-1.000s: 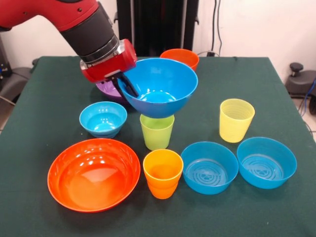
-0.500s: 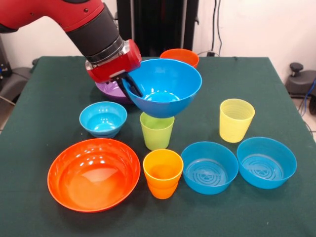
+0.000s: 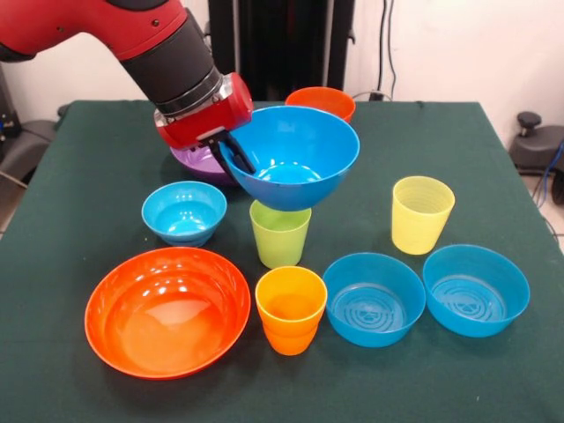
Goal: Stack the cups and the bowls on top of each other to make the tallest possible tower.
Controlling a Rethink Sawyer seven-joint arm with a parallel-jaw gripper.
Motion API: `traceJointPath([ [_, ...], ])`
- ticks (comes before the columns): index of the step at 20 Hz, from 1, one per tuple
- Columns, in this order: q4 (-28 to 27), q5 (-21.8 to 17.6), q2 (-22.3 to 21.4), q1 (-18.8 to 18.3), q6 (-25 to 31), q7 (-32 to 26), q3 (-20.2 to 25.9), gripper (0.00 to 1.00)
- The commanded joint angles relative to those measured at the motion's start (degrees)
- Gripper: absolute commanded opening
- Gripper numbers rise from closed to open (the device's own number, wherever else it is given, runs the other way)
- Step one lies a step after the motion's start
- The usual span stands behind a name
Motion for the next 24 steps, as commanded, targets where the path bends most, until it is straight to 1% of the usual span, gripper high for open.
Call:
traceJointPath([
  [1,0.66,-2.32,2.94,3.24,-4.23,-2.05,-2.87,0.0],
  [6,0.54,-2.52,3.11,3.1,-4.76,-1.72,-3.19,0.0],
  [14,-0.77,-2.72,3.43,2.77,-3.92,-3.15,-3.41,0.0],
  [18,-0.55,-3.14,3.75,3.03,-5.25,-2.41,-3.6,0.0],
  [19,-0.44,-3.32,3.71,3.1,-5.57,-2.27,-3.6,1.0],
  [21,-0.04,-3.92,3.43,3.0,-7.48,-1.77,-3.31,1.0],
  [24,0.02,-3.43,3.13,3.32,-7.19,-1.07,-3.56,1.0],
])
